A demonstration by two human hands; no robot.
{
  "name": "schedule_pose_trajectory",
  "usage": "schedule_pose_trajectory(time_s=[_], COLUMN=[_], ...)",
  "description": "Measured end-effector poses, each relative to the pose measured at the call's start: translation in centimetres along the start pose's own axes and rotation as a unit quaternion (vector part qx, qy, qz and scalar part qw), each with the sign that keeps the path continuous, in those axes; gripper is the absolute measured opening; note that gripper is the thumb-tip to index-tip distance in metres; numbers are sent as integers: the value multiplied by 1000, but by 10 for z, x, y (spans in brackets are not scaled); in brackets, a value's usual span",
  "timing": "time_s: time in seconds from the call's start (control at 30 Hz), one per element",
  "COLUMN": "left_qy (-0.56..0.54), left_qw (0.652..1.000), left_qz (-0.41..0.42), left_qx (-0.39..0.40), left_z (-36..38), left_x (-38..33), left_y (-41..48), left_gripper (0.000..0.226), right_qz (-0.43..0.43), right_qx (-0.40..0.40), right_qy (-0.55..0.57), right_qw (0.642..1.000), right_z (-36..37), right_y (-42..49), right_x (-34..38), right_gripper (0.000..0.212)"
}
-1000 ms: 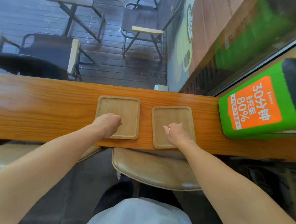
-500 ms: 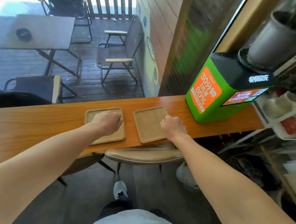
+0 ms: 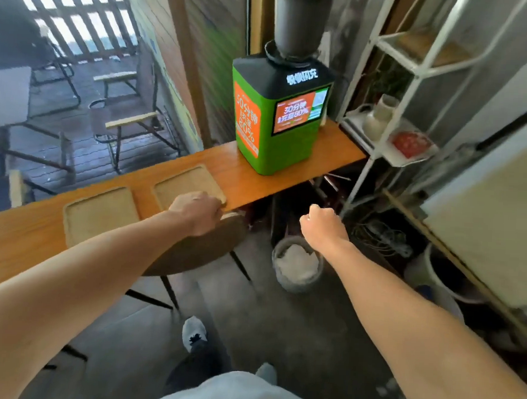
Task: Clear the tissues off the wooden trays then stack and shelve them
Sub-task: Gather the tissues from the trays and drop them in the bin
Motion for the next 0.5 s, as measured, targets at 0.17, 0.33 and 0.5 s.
schedule_pose_trajectory(time_s=[0.17,0.33,0.5], left_qy=[4,10,-9], left_qw=[998,990,984], left_qz=[68,139,174], left_qx=[0,22,41], left_z=[-11,-5,19], left_x=[-77,-129,-156], left_y=[12,30,60], left_gripper=[39,39,39], right_qz=[71,100,131], right_qx=[-53,-56,-33], right_qy=[9,8,5], right_qw=[996,993,991], right_z=[-34,-28,-7], right_y=[-24,-41,-37], right_x=[-71,-104,-124], right_gripper=[26,27,32])
Point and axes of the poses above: each hand's wrist, its own y-axis towards the middle knuckle, its own z-axis out of the palm, x = y × z, the point moved 6 cm from there along y, towards the middle knuckle, and after that the axes turned 11 degrees about y, right-handed, at the moved point
